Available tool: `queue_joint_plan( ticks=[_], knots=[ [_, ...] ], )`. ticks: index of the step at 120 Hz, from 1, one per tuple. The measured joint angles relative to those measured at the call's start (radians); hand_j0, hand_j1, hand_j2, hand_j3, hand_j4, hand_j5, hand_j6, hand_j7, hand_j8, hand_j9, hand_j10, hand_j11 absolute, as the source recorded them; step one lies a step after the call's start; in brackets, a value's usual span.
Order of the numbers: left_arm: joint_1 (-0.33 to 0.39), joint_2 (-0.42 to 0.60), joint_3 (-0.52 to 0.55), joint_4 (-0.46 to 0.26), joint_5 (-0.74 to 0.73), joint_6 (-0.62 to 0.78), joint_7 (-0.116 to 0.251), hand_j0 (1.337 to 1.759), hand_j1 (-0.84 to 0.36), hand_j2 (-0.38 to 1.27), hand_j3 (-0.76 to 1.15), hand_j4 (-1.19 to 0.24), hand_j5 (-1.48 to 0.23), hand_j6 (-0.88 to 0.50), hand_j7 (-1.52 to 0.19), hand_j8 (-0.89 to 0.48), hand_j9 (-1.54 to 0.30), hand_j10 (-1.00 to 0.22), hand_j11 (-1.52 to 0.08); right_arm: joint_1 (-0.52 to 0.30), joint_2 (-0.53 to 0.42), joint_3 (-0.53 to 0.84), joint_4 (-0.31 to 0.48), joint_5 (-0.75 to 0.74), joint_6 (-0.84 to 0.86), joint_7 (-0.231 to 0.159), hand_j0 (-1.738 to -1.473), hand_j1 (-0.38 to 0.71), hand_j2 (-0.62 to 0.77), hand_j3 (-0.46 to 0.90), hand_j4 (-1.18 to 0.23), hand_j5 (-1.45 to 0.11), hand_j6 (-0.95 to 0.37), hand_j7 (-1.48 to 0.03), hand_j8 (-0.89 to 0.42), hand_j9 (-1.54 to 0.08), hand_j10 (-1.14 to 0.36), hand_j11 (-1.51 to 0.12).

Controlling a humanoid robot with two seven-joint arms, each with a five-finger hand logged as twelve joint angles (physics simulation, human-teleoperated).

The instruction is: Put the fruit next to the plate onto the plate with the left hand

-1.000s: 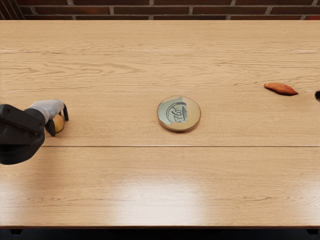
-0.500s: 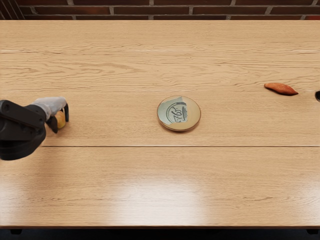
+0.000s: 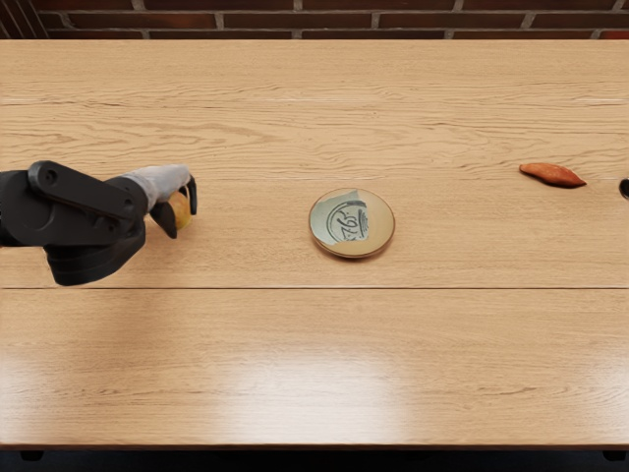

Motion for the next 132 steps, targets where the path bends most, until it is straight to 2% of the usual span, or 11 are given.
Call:
queue_joint_plan(
  ticks=[58, 99, 132],
  knots=[
    [-0.031, -0.127, -0.173, 0.008, -0.005, -0.003, -0.001, 1.645, -0.37, 0.33, 0.00, -0.66, -1.24, -0.24, -1.17, -0.21, -1.18, -0.47, -1.18, 0.000, 0.000, 0.000, 0.000, 0.000, 0.000, 0.000, -1.658, -0.31, -0.01, 0.00, -0.03, -0.05, -0.03, -0.05, -0.03, -0.05, -0.03, -0.05],
    [-0.028, -0.245, -0.256, 0.073, 0.004, -0.002, 0.000, 1.645, -0.37, 0.33, 0.00, -0.66, -1.25, -0.24, -1.17, -0.22, -1.18, -0.46, -1.18, 0.000, 0.000, 0.000, 0.000, 0.000, 0.000, 0.000, -1.658, -0.31, -0.01, 0.00, -0.03, -0.05, -0.04, -0.05, -0.03, -0.05, -0.03, -0.05],
    [-0.008, -0.248, -0.296, 0.123, 0.012, 0.001, 0.002, 1.644, -0.35, 0.30, 0.00, -0.70, -1.22, -0.27, -1.15, -0.24, -1.17, -0.47, -1.18, 0.000, 0.000, 0.000, 0.000, 0.000, 0.000, 0.000, -1.658, -0.31, -0.01, 0.00, -0.03, -0.05, -0.03, -0.05, -0.03, -0.05, -0.03, -0.05]
  ],
)
